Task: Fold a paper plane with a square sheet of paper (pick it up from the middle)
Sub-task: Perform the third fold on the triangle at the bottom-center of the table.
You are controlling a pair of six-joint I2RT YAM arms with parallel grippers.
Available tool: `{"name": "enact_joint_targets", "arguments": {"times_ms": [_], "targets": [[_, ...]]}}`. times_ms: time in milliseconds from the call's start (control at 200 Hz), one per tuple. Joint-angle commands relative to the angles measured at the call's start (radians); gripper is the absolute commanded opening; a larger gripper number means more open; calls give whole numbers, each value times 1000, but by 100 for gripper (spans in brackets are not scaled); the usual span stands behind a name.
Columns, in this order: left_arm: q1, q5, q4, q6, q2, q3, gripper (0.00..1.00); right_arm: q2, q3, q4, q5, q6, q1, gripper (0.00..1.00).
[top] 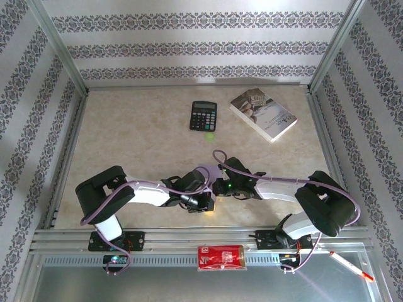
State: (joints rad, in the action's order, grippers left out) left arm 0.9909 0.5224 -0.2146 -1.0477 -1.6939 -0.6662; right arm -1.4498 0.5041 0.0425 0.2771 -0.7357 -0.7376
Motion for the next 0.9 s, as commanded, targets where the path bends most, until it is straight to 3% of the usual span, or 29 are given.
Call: {"name": "enact_joint_targets", "arguments": {"times_ms": [0,135,260,460,635,894], "targets": [[37,-15,133,72,5,-22,2,-40,-40,-176,-79,-11,-11,0],[58,-5,161,104,-10,-48,2,-39,-45,-175,-83,-13,-11,0],[51,24,83,106,53,-17,4,-38,-46,-170,-85,-13,-11,0],[-115,28,-14,46,214,92,5,-45,-36,-162,-69,-2,-11,0],[-228,57,-21,44,165,61,4,-51,-33,-153,-59,1,-11,0],[-235,89,31,92,70,-52,6,-53,-30,-157,-55,2,-12,0]]}}
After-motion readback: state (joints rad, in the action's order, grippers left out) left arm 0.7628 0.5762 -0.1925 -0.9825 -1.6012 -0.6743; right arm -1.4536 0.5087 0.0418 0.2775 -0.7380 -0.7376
